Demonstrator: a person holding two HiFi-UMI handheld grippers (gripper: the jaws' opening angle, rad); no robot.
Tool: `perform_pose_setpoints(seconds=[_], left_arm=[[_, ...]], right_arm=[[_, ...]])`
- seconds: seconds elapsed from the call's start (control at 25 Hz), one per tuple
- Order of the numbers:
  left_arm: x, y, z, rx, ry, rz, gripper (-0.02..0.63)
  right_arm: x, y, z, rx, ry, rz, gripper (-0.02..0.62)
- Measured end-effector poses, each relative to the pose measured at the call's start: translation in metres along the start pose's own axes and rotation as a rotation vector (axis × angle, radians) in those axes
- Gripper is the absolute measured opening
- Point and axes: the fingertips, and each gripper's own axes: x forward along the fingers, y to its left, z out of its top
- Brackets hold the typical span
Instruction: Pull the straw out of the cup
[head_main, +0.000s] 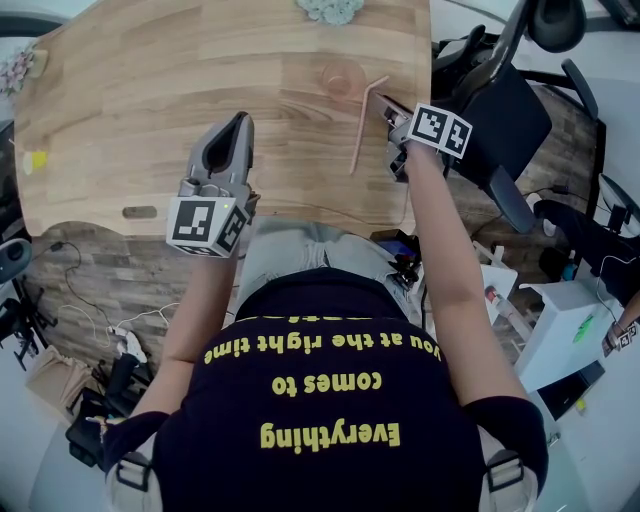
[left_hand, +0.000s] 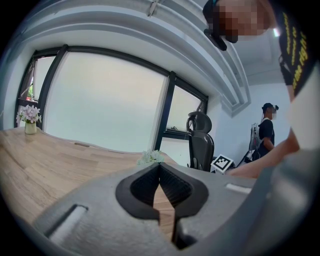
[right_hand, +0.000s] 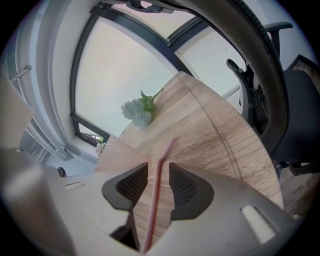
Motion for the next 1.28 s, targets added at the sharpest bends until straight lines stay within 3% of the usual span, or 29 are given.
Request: perform_pose_setpoints(seconds=[0.32,0.72,0.88,1.28], left_arm=[[-0.002,0.001,0.0,-0.002,0.0,0.005,0.0],[-0.006,0.002,0.003,0.001,-0.005,0.007,0.0],[-0.006,0.001,0.007,0.006,-0.014,0.006,0.0],[-0.009,-0.006,0.013,0.017,-0.039,0.004,0.0]], right_arm=[[0.002,0.001,0.0,0.001,-0.009,0.001,0.121],[-0.007,0.014,0.007,0.003,-0.088,0.044,0.054],[-0.019,0.031,0.021,-0.012,-0.182,0.107,0.008],[-0.059,0.085,0.054,-0.073,-0.439,0.331,0.006]])
